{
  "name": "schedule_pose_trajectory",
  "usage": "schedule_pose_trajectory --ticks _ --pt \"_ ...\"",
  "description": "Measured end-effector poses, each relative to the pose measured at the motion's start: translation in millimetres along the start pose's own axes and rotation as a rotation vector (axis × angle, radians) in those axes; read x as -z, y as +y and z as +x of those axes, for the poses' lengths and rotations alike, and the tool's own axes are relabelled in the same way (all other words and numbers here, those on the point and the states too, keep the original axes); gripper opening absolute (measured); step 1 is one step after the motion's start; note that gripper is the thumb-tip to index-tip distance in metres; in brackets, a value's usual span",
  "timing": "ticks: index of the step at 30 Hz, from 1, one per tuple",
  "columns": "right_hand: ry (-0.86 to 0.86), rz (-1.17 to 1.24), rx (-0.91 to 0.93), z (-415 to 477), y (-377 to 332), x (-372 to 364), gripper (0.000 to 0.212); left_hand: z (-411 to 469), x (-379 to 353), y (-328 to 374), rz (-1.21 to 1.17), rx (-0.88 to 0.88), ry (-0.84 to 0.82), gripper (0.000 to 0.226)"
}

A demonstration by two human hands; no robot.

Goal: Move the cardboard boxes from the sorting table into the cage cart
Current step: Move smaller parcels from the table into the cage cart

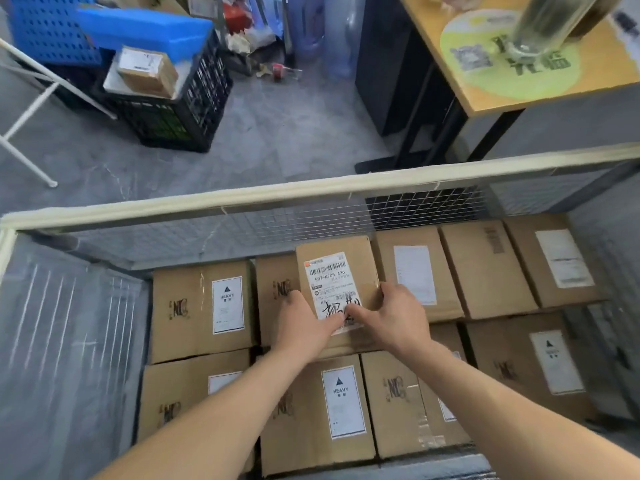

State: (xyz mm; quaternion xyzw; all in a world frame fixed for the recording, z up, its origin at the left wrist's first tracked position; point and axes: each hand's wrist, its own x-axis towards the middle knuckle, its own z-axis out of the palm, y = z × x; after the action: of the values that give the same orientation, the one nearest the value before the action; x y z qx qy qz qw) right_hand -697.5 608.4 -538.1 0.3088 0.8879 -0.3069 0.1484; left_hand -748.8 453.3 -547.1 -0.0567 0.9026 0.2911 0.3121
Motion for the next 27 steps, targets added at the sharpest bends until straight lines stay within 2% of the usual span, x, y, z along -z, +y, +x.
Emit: schedule_pose_trajectory --ticks 9,21,27 --pt "0.002 -0.054 0.019 62 35 -30 0.049 64 -52 5 0.057 -0.004 -0.022 0.068" --pt "-0.024 -0.111 0.087 78 40 -40 0.037 88 -63 3 0.102 0.030 -0.081 0.063" --pt "-0.080 -0.119 0.066 63 28 -20 0.034 65 -32 6 0.154 -0.011 -0.112 0.085"
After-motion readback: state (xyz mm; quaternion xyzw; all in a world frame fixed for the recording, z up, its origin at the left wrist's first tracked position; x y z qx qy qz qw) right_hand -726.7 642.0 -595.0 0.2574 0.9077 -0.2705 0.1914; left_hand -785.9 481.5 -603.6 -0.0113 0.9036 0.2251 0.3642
